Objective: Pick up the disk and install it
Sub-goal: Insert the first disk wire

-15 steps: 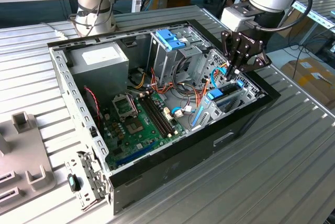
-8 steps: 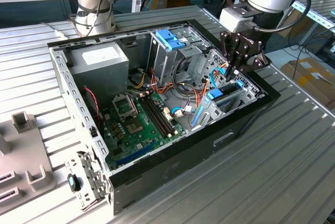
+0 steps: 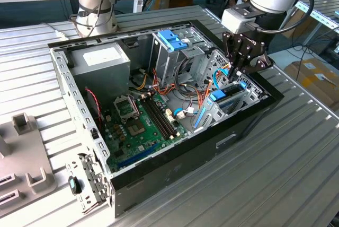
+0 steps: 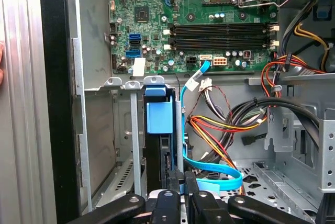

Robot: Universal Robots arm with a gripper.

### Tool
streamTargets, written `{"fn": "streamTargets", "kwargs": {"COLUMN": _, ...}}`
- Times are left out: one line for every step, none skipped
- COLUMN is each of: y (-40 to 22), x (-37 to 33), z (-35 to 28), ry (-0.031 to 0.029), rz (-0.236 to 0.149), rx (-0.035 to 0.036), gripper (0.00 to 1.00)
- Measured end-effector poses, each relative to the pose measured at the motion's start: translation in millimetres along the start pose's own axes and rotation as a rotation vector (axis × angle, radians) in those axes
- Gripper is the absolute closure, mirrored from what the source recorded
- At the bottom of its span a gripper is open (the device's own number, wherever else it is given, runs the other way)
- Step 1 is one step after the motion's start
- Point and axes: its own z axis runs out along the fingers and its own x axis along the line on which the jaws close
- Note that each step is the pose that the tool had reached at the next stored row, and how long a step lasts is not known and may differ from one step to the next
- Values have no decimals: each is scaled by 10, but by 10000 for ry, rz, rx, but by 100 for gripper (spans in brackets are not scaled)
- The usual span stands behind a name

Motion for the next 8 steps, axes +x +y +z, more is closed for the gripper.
{"fn": "streamTargets", "kwargs": {"y": 0, "x": 0, "z": 0, "ry": -1, "rz": -1, "rx": 0, "gripper": 84}}
{"fn": "streamTargets", "kwargs": {"y": 0, "x": 0, "z": 0, "ry": 0, "rz": 0, "rx": 0, "gripper": 84}}
{"fn": "streamTargets", "kwargs": {"y": 0, "x": 0, "z": 0, "ry": 0, "rz": 0, "rx": 1, "gripper": 84}}
{"fn": "streamTargets", "kwargs": {"y": 0, "x": 0, "z": 0, "ry": 0, "rz": 0, "rx": 1, "gripper": 84}}
{"fn": "streamTargets", "kwargs": {"y": 0, "x": 0, "z": 0, "ry": 0, "rz": 0, "rx": 1, "gripper": 84}}
{"fn": "streamTargets", "kwargs": {"y": 0, "x": 0, "z": 0, "ry": 0, "rz": 0, "rx": 1, "gripper": 84}}
{"fn": "streamTargets", "kwargs": {"y": 1, "x": 0, "z": 0, "ry": 0, "rz": 0, "rx": 2, "gripper": 84}}
{"fn": "streamTargets", "kwargs": {"y": 6, "x": 0, "z": 0, "ry": -1, "rz": 2, "rx": 13, "gripper": 84}}
